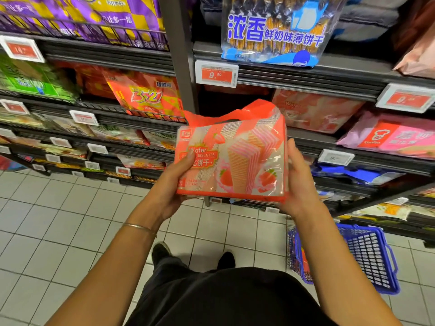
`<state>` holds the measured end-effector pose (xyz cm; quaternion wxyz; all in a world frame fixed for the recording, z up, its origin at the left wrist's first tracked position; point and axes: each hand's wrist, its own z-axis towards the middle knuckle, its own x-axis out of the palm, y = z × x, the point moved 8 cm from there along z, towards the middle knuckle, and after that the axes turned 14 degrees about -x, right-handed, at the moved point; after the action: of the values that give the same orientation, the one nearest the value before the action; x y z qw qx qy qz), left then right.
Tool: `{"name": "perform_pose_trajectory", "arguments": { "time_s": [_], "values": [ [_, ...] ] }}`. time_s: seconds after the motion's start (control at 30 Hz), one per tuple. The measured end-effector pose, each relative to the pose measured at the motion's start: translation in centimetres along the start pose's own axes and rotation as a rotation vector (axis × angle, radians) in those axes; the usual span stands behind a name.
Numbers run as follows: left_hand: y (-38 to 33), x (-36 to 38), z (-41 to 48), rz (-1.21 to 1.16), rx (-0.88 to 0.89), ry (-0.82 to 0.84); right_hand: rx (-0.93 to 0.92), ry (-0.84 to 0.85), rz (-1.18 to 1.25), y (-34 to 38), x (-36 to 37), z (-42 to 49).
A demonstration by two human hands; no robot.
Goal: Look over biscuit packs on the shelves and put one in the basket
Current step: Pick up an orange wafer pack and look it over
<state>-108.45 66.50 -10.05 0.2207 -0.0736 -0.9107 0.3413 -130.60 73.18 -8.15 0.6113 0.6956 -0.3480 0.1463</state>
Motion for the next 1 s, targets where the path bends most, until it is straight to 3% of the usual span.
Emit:
{"name": "perform_pose_trajectory", "arguments": {
  "time_s": [0.2, 0.4, 0.7, 0.87, 1.0],
  "values": [
    [-2.3, -0.8, -0.5, 0.121, 0.208, -0.103, -0.029, 0.097, -0.266, 0.2, -0.1, 0.3],
    [-2.3, -0.7, -0.9, 0.190, 0.231, -0.005, -0.095, 0.065, -0.344, 0.1, -1.7, 0.5],
    [-3.0, -2.0, -1.7, 0.473, 0.363, -0.042, -0.192, 0.301, -0.482, 1.4, -1.7, -0.1],
    [-3.3, -2.1, -1.4, 0.449, 0.384, -0.045, -0.204, 0.259, -0.516, 1.7, -1.7, 0.3],
    [-3.0, -2.3, -1.5, 0.295, 0.346, -0.037, -0.189, 0.260, -0.502, 2.1, -1.4, 0.3]
  ]
}}
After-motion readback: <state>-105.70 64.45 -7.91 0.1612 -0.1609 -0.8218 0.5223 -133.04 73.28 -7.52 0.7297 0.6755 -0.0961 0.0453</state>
